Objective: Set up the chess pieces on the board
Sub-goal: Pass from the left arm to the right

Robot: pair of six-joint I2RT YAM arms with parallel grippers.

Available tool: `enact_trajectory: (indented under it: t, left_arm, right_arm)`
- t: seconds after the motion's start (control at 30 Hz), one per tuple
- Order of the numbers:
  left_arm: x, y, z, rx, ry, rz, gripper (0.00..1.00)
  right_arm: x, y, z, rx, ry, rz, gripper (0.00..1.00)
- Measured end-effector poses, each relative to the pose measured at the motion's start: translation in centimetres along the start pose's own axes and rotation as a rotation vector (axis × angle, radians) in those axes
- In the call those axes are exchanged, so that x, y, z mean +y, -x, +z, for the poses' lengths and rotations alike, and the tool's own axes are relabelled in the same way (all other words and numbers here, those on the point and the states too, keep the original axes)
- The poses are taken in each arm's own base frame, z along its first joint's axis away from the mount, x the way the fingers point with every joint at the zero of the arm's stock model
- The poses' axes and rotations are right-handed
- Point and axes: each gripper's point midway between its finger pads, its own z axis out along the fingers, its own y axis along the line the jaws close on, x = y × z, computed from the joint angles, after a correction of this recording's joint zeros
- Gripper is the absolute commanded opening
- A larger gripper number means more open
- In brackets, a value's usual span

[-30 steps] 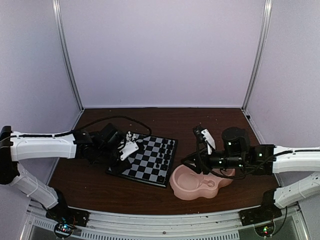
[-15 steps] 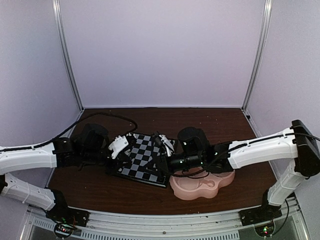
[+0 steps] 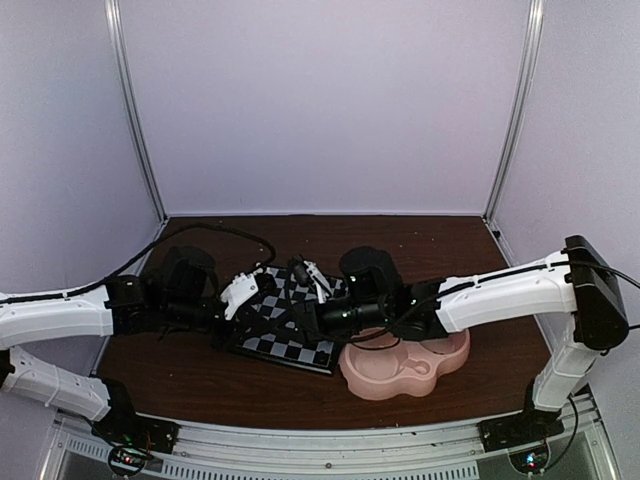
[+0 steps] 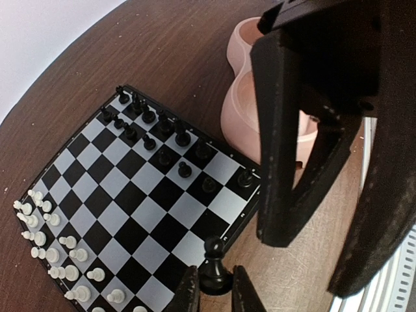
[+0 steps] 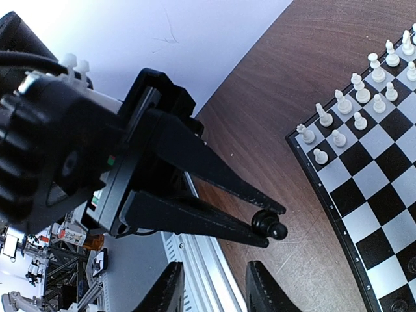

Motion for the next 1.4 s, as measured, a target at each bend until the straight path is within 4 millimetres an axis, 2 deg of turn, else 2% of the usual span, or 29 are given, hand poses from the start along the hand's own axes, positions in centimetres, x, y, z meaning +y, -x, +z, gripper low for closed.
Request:
enact_trajectory:
  t: [0.23,0.4,0.6,0.83,1.13,1.23,1.4]
  left_arm:
    - [-0.7,-0.1,0.1,-0.002,-0.035,0.003,0.09]
    - [-0.9,-0.1,0.1,-0.004,-0.048,0.006,0.09]
    - [-1.2,-0.2,0.1,-0.002,-0.063,0.013,0.09]
    - [-1.3,-0.5,0.1,0.011,-0.064,0.013,0.09]
    - [-1.3,-0.5,0.1,0.010,-0.063,0.016,0.10]
    - [-1.3,-0.5,0.1,0.011,-0.064,0.016,0.17]
    - [-1.3,-0.4,0.1,0.009,-0.065,0.019,0.41]
  right_arm:
    - [-1.3,0.1,0.2,0.000,-0.035,0.014,0.38]
    - [-2.1,0.0,0.3,0.000,-0.058,0.021,0.35]
    - [-2.7,-0.3,1.3,0.018,-0.059,0.034,0.24]
    - [-2.3,-0.5,1.7,0.035,-0.030,0.051,0.11]
    - [-2.5,-0.5,1.7,0.035,-0.026,0.064,0.00]
    - [-2.5,-0.4,1.7,0.034,-0.028,0.062,0.00]
    - [-2.6,-0.4,1.7,0.033,-0.032,0.044,0.00]
